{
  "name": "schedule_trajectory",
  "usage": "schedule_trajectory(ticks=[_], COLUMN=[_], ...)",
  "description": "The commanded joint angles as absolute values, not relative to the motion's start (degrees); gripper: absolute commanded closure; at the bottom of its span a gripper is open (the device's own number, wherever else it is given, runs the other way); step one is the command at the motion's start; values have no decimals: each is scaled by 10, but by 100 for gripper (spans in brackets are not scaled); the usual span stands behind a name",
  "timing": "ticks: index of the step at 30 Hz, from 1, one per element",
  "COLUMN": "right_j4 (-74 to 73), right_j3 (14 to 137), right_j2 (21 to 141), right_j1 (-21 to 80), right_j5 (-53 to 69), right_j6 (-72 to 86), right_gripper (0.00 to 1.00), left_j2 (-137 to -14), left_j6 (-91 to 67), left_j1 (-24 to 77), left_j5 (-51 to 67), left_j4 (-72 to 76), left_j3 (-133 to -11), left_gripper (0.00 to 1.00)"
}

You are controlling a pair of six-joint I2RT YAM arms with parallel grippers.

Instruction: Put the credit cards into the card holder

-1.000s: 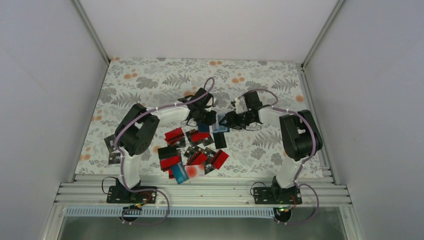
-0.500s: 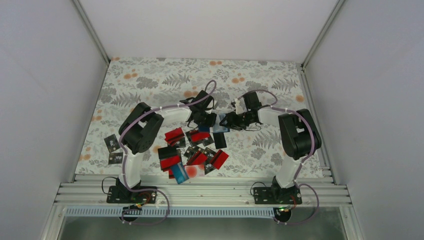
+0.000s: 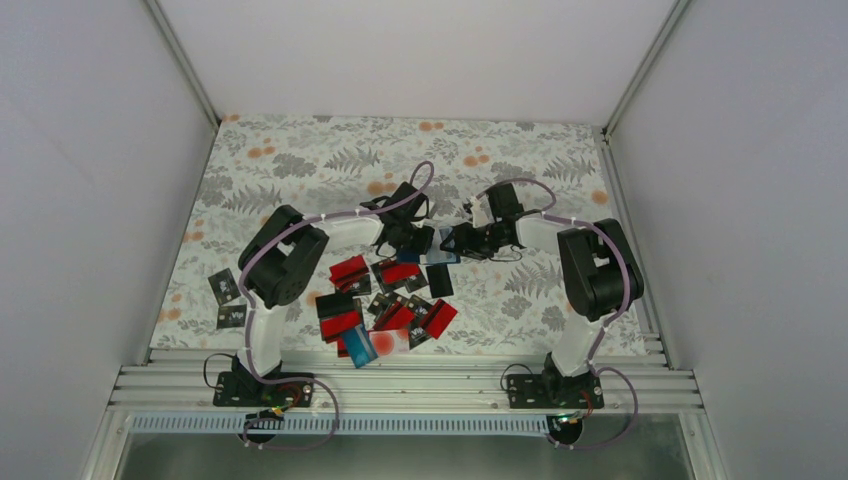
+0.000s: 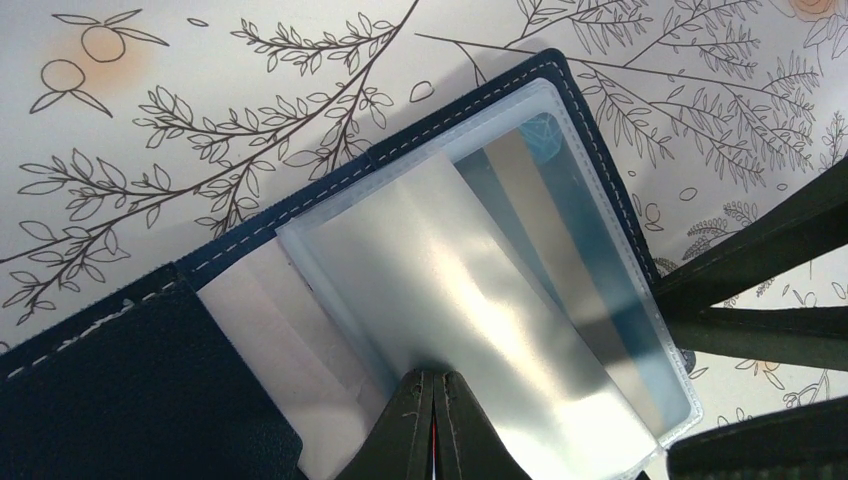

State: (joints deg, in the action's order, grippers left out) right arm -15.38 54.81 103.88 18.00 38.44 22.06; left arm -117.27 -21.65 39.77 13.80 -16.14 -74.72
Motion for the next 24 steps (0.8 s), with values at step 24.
schedule_trajectory(ticks=[24], right_j4=[-170], right_j3=[601], right_j2=[1041], right_j1=[229], right_j5=[413], right_j6=[231], right_gripper=[53], left_j2=[-1126], left_j6=[-229], left_j1=[399], left_j5=[104], left_j4=[-219], left_j3=[-751], left_gripper=[98])
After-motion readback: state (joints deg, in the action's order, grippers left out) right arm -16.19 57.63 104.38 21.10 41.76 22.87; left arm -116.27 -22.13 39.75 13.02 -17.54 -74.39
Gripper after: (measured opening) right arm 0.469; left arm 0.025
